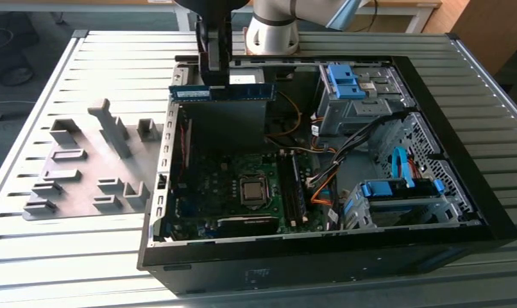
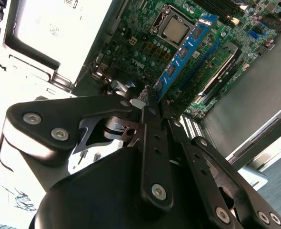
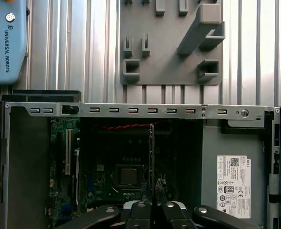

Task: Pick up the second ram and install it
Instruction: 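Pick up the second ram and move it above second insertion slot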

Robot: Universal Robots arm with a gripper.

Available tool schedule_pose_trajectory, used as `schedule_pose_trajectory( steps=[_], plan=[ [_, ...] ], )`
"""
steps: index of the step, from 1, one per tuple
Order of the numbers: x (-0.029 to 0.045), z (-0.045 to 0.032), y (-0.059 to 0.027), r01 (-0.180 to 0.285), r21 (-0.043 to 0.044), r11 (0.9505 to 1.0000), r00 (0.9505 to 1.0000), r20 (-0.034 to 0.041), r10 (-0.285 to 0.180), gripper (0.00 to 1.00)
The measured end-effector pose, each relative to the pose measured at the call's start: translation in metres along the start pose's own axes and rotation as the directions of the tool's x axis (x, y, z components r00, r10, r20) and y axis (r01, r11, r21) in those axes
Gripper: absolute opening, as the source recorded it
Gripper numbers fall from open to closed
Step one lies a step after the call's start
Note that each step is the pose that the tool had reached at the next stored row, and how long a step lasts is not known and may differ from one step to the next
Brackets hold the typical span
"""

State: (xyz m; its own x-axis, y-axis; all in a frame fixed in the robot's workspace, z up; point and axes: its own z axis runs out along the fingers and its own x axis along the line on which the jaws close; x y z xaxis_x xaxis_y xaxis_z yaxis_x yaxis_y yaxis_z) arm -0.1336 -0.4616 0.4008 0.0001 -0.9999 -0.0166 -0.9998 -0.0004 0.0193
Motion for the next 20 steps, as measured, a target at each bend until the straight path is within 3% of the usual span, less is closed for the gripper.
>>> schedule_pose_trajectory(
  steps=[6, 20],
  plan=[
    [0.0, 0.0, -0.0067, 0.0, 0.0, 1.0, 1.0, 0.0, 0.0, 0.14],
    [0.0, 0.0004, -0.0485, -0.002, 0.0001, 1.0, 1.0, 0.0001, 0.002, 0.14]
  ],
)
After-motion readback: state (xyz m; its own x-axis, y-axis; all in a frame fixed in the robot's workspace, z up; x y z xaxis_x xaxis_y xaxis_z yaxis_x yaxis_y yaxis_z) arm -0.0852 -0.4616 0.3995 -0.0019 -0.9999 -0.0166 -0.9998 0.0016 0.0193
